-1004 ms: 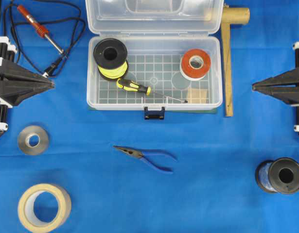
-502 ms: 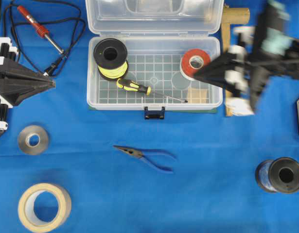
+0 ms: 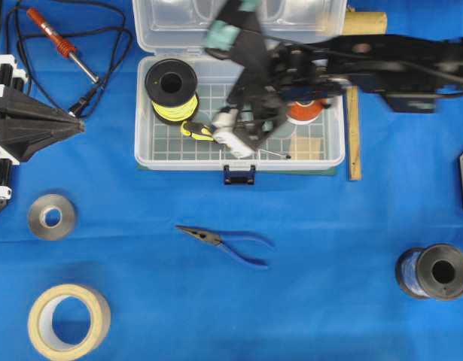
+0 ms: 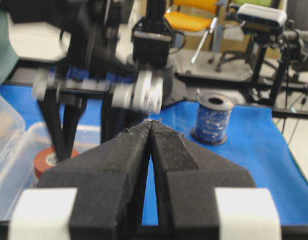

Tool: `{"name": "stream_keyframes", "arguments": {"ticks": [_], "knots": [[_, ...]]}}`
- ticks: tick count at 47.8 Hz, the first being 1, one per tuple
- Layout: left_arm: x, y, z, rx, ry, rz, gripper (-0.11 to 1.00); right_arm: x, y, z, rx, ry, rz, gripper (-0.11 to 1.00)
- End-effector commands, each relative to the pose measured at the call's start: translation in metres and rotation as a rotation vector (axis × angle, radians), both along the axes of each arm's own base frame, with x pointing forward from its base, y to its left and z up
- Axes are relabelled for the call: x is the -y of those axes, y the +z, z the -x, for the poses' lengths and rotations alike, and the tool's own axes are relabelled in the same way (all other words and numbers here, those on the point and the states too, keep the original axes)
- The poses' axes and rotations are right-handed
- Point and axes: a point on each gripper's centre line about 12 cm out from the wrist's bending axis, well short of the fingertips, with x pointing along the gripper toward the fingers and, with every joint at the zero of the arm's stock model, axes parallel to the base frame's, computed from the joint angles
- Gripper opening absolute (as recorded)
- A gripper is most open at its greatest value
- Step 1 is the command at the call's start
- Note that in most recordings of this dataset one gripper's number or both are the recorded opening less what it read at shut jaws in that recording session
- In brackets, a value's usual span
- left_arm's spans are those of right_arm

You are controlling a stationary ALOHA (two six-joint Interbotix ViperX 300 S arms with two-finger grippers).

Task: Pick the screwdriver from the toolbox among several items.
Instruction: 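Close the right gripper on the screwdriver's yellow-black handle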

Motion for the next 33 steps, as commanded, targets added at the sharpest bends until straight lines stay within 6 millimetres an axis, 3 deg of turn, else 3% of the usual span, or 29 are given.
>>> {"name": "stream_keyframes", "arguments": {"ticks": [1,10,25,33], "knots": [[-0.001,0.003,-0.001,0.014,0.004,0.001,0.00,0.004,-0.002,-0.015,0.009,-0.010,-0.002,0.77],[-0.001,0.000,0.000,0.009,0.007,0.001,0.00,0.014,-0.045,-0.034,-0.062,-0.041,-0.024,0.77],[-0.002,-0.001,0.001,0.006,0.009,0.001,0.00,0.022,-0.101,-0.038,-0.176,-0.068,-0.026,0.77],[-0.002,-0.001,0.001,0.006,0.009,0.001,0.00,0.022,-0.108,-0.039,-0.187,-0.066,-0.022,0.75]]}}
